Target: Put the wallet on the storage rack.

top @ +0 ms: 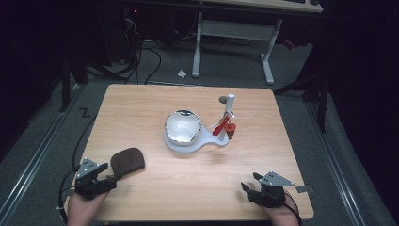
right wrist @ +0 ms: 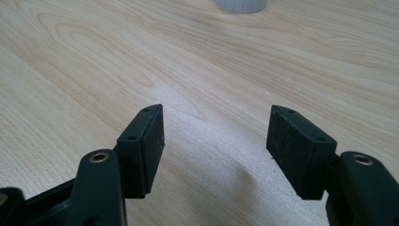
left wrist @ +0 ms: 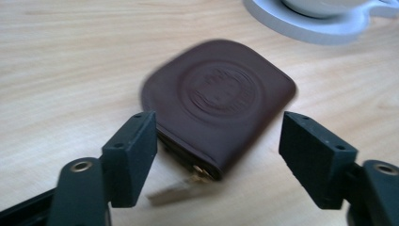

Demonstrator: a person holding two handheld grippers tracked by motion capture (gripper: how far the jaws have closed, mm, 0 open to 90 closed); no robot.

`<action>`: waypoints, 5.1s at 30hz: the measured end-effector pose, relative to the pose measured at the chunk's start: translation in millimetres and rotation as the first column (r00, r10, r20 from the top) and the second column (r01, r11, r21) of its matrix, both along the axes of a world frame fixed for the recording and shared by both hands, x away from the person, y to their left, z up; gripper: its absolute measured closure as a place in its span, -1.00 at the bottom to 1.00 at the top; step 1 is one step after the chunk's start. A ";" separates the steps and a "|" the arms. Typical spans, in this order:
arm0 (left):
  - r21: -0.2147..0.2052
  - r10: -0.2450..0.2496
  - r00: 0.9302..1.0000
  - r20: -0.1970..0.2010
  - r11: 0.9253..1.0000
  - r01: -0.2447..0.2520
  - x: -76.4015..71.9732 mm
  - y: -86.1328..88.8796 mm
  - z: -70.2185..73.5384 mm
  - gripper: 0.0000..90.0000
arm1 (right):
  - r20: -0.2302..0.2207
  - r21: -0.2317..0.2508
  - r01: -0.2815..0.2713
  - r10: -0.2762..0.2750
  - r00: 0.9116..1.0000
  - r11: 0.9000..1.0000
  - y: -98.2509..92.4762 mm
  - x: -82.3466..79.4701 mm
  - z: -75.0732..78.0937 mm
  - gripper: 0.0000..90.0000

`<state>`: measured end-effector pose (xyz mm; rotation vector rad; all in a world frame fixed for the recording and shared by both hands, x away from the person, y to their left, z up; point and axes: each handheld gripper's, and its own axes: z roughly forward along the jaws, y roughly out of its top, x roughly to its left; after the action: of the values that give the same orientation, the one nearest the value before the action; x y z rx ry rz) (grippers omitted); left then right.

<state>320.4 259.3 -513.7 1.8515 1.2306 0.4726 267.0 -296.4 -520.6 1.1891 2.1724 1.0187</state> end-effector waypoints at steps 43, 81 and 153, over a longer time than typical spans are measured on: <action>-0.232 0.061 0.995 -0.084 0.969 -0.079 32.7 24.4 -20.8 0.21 | -0.034 0.038 -0.005 0.007 0.999 0.999 1.1 0.3 -3.3 -0.16; -0.164 -0.015 0.991 0.132 0.986 0.036 6.7 -14.6 23.1 0.94 | -0.025 0.065 0.009 -0.008 1.000 0.998 -5.7 -0.1 -0.5 -0.16; -0.111 -0.052 0.969 0.241 0.991 0.081 78.0 -99.8 113.6 0.94 | -0.029 0.089 0.007 -0.005 1.000 0.996 -8.5 -0.9 0.5 -0.15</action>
<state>398.5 159.5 -400.2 1.6752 1.0105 0.5535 266.1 -304.9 -520.1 1.2566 2.1636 1.1132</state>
